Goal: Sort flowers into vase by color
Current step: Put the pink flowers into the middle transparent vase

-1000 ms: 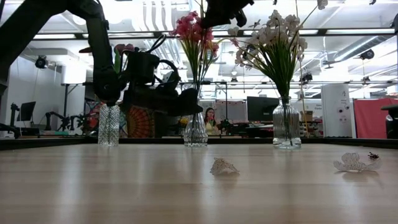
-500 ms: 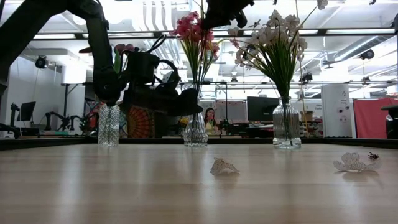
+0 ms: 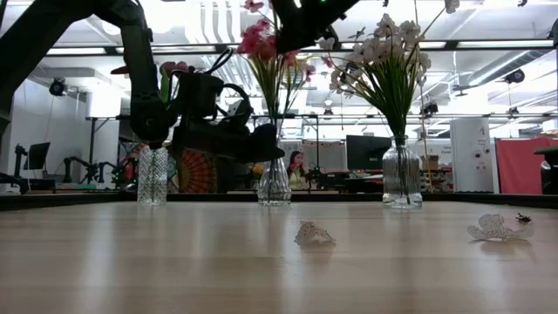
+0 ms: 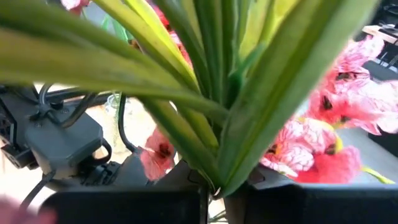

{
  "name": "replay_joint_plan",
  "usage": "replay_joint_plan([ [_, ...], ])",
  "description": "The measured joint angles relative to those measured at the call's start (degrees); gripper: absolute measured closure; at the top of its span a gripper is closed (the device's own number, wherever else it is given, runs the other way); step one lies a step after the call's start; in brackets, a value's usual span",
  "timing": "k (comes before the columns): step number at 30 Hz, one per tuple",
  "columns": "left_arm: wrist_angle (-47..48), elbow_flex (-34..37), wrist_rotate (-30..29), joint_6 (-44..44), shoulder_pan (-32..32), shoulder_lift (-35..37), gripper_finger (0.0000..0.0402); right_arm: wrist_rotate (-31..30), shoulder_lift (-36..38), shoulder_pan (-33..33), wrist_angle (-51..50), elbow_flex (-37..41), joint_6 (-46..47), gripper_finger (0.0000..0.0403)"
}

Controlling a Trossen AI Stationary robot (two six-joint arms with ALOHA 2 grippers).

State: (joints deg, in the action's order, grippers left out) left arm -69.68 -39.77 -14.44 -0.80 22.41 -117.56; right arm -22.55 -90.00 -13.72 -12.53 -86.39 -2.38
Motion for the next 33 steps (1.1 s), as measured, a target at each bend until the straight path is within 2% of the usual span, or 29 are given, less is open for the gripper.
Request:
replay_joint_plan([
  [13,0.0,0.0,0.0,0.0,0.0,0.0,0.0281,0.1,-3.1,-0.3,-0.6,-2.4,-0.7,0.0390],
  [33,0.0,0.0,0.0,0.0,0.0,0.0,0.0281,0.5,-3.3,-0.3,-2.8,-2.3,-2.0,0.0390],
])
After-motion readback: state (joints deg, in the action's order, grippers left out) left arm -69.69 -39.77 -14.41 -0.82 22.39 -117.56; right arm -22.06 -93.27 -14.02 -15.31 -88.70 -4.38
